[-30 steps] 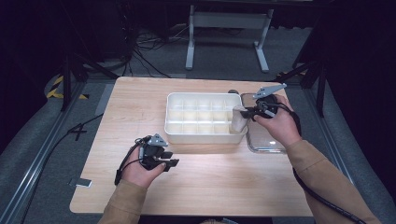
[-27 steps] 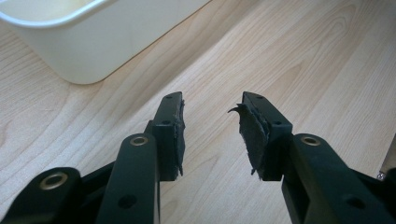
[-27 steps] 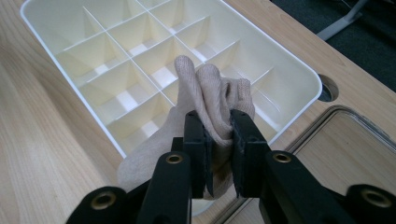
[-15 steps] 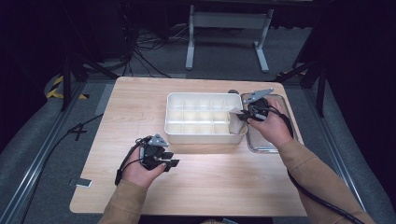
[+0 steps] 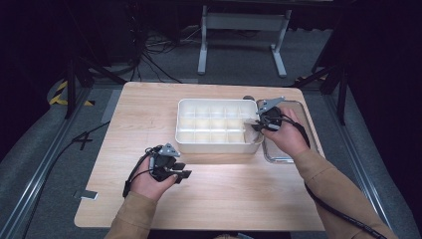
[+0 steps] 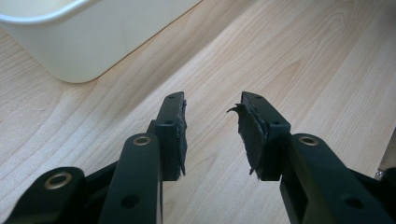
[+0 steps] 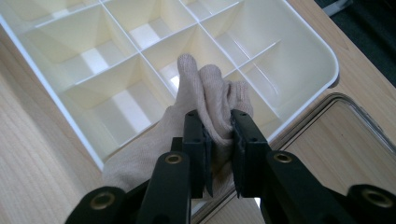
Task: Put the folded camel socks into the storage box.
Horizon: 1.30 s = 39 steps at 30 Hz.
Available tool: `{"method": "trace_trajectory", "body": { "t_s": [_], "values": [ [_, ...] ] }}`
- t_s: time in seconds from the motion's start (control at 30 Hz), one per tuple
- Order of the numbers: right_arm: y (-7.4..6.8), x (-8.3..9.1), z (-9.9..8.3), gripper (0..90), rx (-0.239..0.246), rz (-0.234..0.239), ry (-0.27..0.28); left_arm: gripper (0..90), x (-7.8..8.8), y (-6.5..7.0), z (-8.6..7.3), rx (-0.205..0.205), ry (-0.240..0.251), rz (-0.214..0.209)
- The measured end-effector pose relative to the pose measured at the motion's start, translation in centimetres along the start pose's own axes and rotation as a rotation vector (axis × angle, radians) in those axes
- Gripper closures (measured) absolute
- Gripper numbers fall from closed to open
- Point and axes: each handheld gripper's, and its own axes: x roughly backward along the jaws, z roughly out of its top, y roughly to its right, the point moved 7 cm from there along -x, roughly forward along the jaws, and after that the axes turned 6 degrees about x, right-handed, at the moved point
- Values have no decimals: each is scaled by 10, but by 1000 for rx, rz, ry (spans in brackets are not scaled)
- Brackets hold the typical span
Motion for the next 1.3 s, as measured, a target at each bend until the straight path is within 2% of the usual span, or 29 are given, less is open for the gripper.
{"method": "trace_trajectory", "body": {
  "t_s": [0.23,0.4,0.43,0.5,0.63,0.73,0.8,0.93,1.0,1.2,1.3],
  "values": [
    [1,0,3,778,52,-49,12,621,-1,0,0,3,1,-4],
    [-4,-4,2,778,83,-30,3,622,-1,0,0,3,0,-4],
    [-6,-5,2,777,78,-26,2,623,-1,0,0,3,0,-4],
    [-10,-7,1,774,46,17,8,623,0,0,0,4,-1,-4],
    [-15,-10,-2,772,1,65,-24,622,-1,0,0,3,-2,-4],
    [-16,-13,-6,771,-35,94,-62,622,-1,0,0,2,-7,-3],
    [-18,-17,-11,772,-45,114,-106,622,-1,0,0,1,-7,-4],
    [-19,-23,-14,774,-88,122,-134,622,-1,0,0,2,-3,-4],
    [-20,-24,-14,775,-94,129,-145,622,-1,1,0,3,-4,-5],
    [-21,-32,-17,778,-108,122,-240,622,-1,1,0,-1,-9,-8],
    [-21,-37,-18,782,-119,120,-266,622,-1,1,0,0,-3,-9]
  ]
}}
